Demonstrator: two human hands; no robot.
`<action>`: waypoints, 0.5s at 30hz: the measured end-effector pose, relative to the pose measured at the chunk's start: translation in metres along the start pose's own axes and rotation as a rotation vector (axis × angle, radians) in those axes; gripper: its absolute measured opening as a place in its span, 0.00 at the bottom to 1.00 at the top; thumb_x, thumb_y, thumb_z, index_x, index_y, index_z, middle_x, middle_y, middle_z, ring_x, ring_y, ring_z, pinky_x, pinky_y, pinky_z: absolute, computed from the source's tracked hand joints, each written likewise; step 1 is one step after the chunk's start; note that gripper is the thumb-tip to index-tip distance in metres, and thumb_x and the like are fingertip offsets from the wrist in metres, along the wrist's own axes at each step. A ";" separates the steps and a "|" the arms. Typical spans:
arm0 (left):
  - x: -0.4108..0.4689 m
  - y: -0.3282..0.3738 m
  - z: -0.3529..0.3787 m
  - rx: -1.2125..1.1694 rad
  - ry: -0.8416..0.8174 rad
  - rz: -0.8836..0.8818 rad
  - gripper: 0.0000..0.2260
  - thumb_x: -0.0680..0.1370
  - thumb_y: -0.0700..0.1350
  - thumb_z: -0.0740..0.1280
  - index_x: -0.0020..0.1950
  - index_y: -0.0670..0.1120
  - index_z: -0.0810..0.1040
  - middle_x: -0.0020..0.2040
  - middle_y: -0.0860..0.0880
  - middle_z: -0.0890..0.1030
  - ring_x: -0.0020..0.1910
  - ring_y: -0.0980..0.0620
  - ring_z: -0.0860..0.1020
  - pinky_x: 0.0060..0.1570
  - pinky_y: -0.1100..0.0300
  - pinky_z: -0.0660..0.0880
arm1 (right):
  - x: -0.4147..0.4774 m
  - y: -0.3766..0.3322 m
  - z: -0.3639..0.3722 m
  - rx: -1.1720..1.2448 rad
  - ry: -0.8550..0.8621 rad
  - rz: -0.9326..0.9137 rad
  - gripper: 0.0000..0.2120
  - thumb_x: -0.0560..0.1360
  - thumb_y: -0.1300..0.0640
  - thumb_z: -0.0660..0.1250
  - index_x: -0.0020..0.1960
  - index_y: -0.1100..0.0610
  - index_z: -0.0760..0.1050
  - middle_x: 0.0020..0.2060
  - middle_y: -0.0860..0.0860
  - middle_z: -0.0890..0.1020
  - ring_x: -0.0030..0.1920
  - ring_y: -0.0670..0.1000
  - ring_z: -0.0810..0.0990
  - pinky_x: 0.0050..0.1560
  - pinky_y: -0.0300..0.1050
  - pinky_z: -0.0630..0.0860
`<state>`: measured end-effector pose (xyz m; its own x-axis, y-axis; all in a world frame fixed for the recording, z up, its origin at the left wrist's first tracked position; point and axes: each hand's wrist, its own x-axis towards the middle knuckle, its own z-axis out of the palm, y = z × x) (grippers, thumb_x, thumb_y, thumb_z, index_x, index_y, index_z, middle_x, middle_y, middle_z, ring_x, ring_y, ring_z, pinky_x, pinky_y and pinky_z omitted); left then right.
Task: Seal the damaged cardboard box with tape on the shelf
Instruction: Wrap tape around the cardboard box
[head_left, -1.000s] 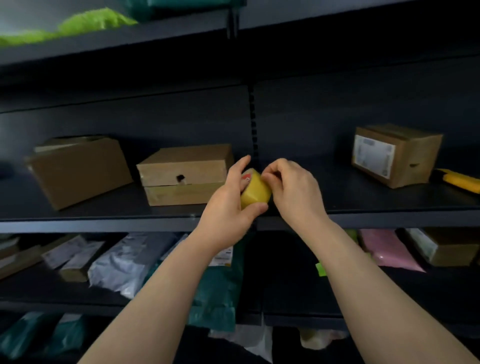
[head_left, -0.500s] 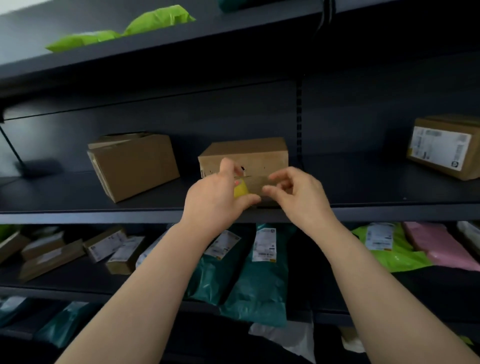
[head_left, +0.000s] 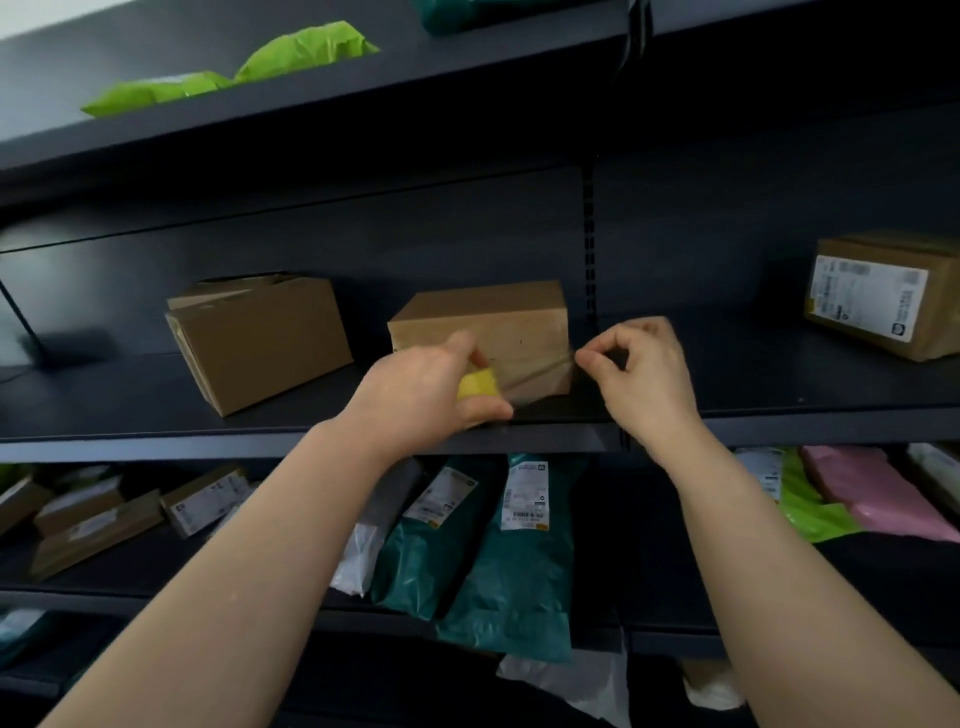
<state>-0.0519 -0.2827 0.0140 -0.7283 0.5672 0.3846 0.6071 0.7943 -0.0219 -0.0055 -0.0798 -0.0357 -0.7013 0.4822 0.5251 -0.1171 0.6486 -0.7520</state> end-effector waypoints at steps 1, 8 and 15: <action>0.000 -0.005 0.001 0.038 0.004 -0.001 0.26 0.73 0.68 0.65 0.61 0.52 0.70 0.51 0.50 0.82 0.49 0.47 0.79 0.42 0.53 0.74 | 0.001 0.001 0.000 0.012 -0.012 0.007 0.04 0.76 0.51 0.70 0.43 0.50 0.78 0.49 0.47 0.73 0.53 0.49 0.73 0.48 0.40 0.67; 0.001 -0.020 -0.007 0.243 0.141 -0.122 0.26 0.74 0.71 0.58 0.59 0.52 0.72 0.47 0.50 0.82 0.46 0.47 0.80 0.37 0.56 0.69 | 0.012 -0.003 0.016 0.084 -0.055 0.010 0.04 0.79 0.52 0.65 0.46 0.50 0.76 0.37 0.43 0.77 0.39 0.47 0.75 0.40 0.43 0.67; 0.008 -0.032 -0.005 0.310 0.069 -0.167 0.24 0.77 0.67 0.59 0.64 0.50 0.70 0.49 0.49 0.82 0.48 0.46 0.80 0.37 0.55 0.71 | 0.022 0.001 0.028 0.006 -0.048 0.037 0.05 0.81 0.53 0.62 0.51 0.54 0.74 0.41 0.45 0.74 0.44 0.48 0.71 0.41 0.42 0.63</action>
<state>-0.0755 -0.3043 0.0227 -0.7797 0.4167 0.4674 0.3486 0.9089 -0.2288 -0.0405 -0.0851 -0.0363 -0.7383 0.4767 0.4772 -0.0947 0.6272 -0.7731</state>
